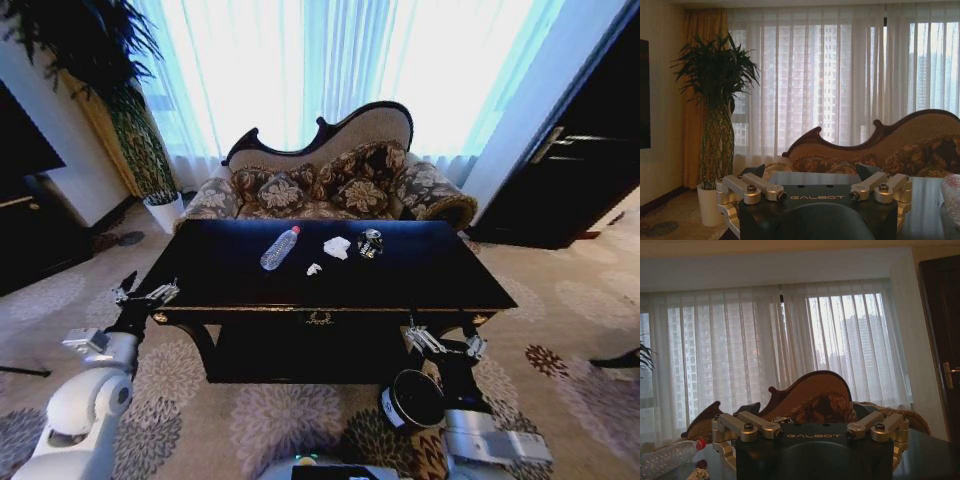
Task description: Move to the front of the table and place the trash on the table into the trash bin.
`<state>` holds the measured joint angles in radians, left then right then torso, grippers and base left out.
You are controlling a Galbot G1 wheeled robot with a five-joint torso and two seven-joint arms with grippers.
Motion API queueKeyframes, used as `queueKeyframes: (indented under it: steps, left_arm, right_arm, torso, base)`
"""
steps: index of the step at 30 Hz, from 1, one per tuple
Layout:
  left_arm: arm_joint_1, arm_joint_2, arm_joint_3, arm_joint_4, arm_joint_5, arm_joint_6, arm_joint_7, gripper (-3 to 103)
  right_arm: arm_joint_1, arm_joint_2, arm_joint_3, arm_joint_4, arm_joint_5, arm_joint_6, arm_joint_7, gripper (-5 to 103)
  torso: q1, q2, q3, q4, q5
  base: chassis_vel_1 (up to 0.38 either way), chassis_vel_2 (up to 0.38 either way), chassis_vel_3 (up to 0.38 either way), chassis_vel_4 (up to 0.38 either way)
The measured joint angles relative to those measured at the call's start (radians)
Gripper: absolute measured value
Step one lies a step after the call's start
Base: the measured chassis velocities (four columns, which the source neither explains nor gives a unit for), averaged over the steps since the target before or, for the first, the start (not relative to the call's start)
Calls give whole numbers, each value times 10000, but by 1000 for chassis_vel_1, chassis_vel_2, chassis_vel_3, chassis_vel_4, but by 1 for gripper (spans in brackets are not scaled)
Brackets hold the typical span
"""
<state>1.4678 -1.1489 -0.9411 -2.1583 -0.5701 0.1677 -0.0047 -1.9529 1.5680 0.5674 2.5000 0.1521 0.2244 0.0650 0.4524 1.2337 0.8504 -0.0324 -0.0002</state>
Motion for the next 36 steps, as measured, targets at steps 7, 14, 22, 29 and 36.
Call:
queueKeyframes:
  steps: [7,14,22,29,36]
  left_arm:
    - [-204,234,321,63,-478,232,-889,100]
    - [-1483,1092,1248,321,-1619,1048,-2264,100]
    - [-3603,1951,2802,644,-2255,2470,-2720,100]
    - [-5225,2436,4300,1122,-3217,3408,-3380,100]
    - [-6970,2756,5838,1944,-3682,3632,-3288,100]
  right_arm:
    - [-65,154,-136,1,-326,205,0,100]
    - [-143,349,-402,0,-539,234,4,100]
    - [-285,400,-483,1,-679,522,-57,100]
    - [-430,410,-764,1,-1112,707,-191,100]
    - [-503,409,-925,1,-1172,702,-245,100]
  torso:
    - [17,-6,7,0,0]
    - [14,-6,5,-1,0]
    - [16,-7,6,-1,-1]
    - [14,-6,6,-1,0]
    - [16,-7,7,-1,0]
  base:
    - [9,-15,-4,7]
    - [0,0,0,0]
    - [0,0,0,0]
    - [0,0,0,0]
    - [0,0,0,0]
